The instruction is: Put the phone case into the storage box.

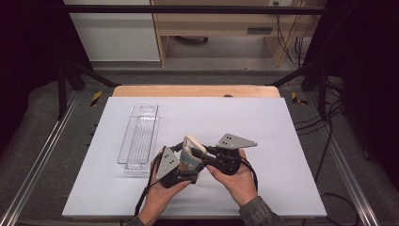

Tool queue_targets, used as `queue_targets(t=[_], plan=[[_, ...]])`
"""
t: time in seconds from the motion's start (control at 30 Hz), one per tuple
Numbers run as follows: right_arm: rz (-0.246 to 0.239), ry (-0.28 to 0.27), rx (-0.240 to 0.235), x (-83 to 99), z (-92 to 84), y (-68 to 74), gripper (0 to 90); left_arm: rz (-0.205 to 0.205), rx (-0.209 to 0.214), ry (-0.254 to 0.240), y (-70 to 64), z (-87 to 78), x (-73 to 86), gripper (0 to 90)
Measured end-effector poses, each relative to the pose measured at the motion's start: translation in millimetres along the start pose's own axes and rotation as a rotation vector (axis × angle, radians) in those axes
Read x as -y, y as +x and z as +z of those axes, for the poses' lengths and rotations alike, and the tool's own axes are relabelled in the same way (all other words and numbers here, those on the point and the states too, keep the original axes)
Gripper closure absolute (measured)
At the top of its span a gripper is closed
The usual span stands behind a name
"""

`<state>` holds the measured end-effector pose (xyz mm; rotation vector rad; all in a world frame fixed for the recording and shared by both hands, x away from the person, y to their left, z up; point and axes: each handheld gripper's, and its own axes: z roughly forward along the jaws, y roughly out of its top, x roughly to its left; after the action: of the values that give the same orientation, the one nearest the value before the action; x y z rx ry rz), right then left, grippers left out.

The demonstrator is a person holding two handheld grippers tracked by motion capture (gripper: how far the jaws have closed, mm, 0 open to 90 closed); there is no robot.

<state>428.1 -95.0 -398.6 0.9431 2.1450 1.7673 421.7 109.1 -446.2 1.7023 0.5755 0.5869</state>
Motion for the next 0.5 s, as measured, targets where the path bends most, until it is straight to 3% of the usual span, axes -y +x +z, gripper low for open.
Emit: queue_targets(t=[0.17, 0.5], plan=[[-0.005, -0.008, 0.036, -2.9, -7.4, 0.8, 58.0, -0.005, -0.009, 0.006, 2.4, -0.3, 1.3, 11.0], [-0.022, -0.038, 0.100, -9.6, -21.2, -1.0, 41.5, -0.022, -0.035, 0.004, 6.6, -2.3, 1.7, 11.1]])
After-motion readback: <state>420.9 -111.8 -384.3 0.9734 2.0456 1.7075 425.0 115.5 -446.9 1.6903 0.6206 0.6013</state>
